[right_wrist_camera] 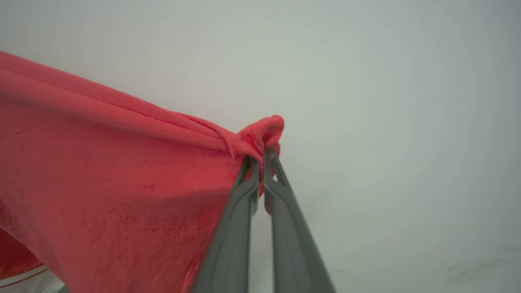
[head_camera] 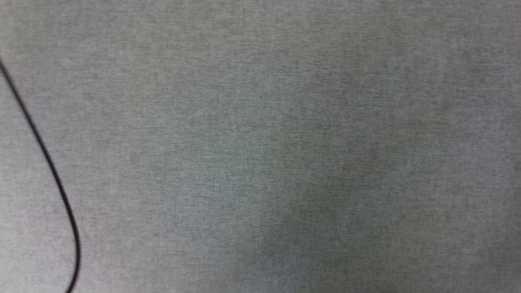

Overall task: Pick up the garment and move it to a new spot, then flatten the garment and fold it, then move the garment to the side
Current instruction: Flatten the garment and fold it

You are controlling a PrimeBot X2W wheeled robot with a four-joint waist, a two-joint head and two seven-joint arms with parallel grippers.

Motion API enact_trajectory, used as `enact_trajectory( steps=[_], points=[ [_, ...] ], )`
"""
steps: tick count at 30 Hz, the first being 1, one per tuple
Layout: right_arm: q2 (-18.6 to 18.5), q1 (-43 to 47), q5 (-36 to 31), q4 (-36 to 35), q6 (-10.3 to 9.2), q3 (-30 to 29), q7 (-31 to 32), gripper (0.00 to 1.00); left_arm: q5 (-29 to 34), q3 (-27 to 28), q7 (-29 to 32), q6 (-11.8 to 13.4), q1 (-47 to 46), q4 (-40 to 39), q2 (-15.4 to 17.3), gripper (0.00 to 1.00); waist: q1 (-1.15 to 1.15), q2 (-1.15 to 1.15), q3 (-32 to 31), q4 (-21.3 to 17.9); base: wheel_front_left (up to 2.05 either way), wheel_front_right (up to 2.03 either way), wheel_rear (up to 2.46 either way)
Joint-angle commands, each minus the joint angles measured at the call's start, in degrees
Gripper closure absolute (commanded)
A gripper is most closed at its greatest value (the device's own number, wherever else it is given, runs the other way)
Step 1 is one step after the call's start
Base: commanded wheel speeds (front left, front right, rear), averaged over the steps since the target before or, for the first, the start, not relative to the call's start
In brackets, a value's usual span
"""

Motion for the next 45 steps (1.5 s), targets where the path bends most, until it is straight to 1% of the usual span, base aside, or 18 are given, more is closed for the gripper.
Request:
enact_trajectory(
  steps=[1,6,12,14,20,22,27,33,36,39,41,45],
  points=[
    [-0.4,1.3,-0.2,1.0,-0.62,-0.2,-0.9,1.00,-0.5,0.5,-0.3,-0.2,2.1,0.0,-0.1,1.00,-0.01,0.00,0.0,0.5,0.00,0.00,0.00],
    [0.9,6.1,1.0,4.3,-0.42,0.6,-5.5,1.00,-0.3,1.8,-0.3,-0.7,13.3,-5.2,-3.4,1.00,-0.01,0.00,-1.5,1.2,0.00,0.00,0.00],
    [2.9,15.7,4.1,6.4,-0.40,0.8,-9.6,1.00,0.1,3.0,-0.3,-1.1,30.0,-12.3,-7.6,1.00,-0.01,0.00,-6.0,2.0,0.00,0.00,0.00],
    [3.5,19.2,5.2,6.6,-0.39,1.8,-10.3,1.00,0.4,3.1,-0.3,-1.2,35.1,-14.5,-8.5,1.00,-0.01,0.00,-7.8,2.2,0.00,0.00,0.00],
    [4.0,31.1,10.7,6.9,-0.39,4.3,-11.1,1.00,0.4,2.4,-0.3,-0.3,51.3,-20.3,-11.4,1.00,-0.01,0.00,-13.9,2.9,0.00,0.00,0.00],
    [3.5,35.1,13.2,6.7,-0.39,4.7,-10.8,1.00,0.3,1.4,-0.3,-0.3,56.1,-21.2,-11.6,1.00,-0.01,0.00,-15.9,3.0,0.00,0.00,0.00],
    [2.7,45.6,18.9,6.4,-0.39,5.2,-9.4,1.00,-1.3,-0.3,0.6,0.8,67.7,-22.5,-12.0,1.00,-0.01,0.00,-20.6,2.7,0.00,0.00,0.00],
    [2.4,56.3,24.8,5.1,-0.38,6.5,-6.5,1.00,-3.1,-1.6,3.3,2.3,80.0,-24.2,-10.4,1.00,-0.01,0.00,-25.8,1.9,0.00,0.00,0.00],
    [2.5,60.7,27.6,4.3,-0.38,7.0,-4.4,1.00,-4.2,-2.0,4.3,3.1,85.4,-25.5,-10.0,1.00,-0.01,0.00,-28.3,1.6,0.00,0.00,0.00],
    [2.7,65.1,30.7,3.4,-0.38,7.7,-1.7,1.00,-4.7,-3.7,6.1,2.4,89.9,-26.7,-9.3,1.00,-0.01,0.00,-30.9,1.5,0.00,0.00,0.00],
    [3.0,67.5,33.0,1.7,-0.38,8.7,0.3,1.00,-4.8,-4.8,7.3,2.4,92.8,-27.4,-8.7,1.00,-0.01,0.00,-32.5,1.1,0.00,0.00,0.00],
    [2.0,72.6,37.3,-1.4,-0.38,9.2,3.1,1.00,-5.6,-5.5,8.5,3.5,97.2,-29.4,-8.5,1.00,-0.01,0.00,-35.4,0.7,0.00,0.00,0.00]
  ],
)
